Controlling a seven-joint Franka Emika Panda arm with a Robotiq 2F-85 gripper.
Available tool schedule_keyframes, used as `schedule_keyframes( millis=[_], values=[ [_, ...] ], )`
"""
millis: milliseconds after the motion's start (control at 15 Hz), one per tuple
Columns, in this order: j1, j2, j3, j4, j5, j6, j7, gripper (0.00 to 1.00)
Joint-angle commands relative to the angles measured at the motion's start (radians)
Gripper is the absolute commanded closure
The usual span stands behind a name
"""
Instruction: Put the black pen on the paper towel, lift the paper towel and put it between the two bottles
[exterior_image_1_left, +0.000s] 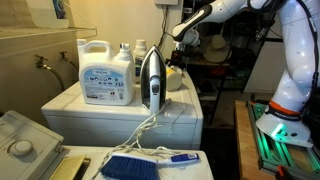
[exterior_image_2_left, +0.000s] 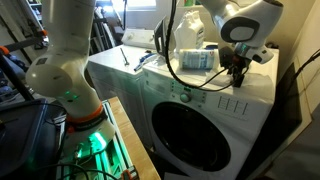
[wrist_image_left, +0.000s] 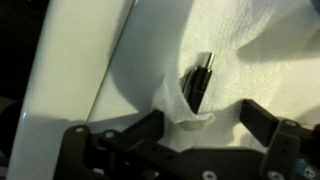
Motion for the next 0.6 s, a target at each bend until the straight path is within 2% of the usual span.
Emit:
schedule_keyframes(
  millis=[0,267,400,533],
  values=[
    [0.006,0.042,-0.015,0.043,-0.034,-0.033,0.033,0.42],
    [0.019,0.008,-0.022,0.042,-0.062,-0.049,0.06,0.75],
    [0.034,-0.021,-0.031,0.028,-0.098,-0.045,0.086,0.88],
    [0.045,-0.055,-0.035,0.017,-0.131,-0.062,0.096,0.93]
  ],
)
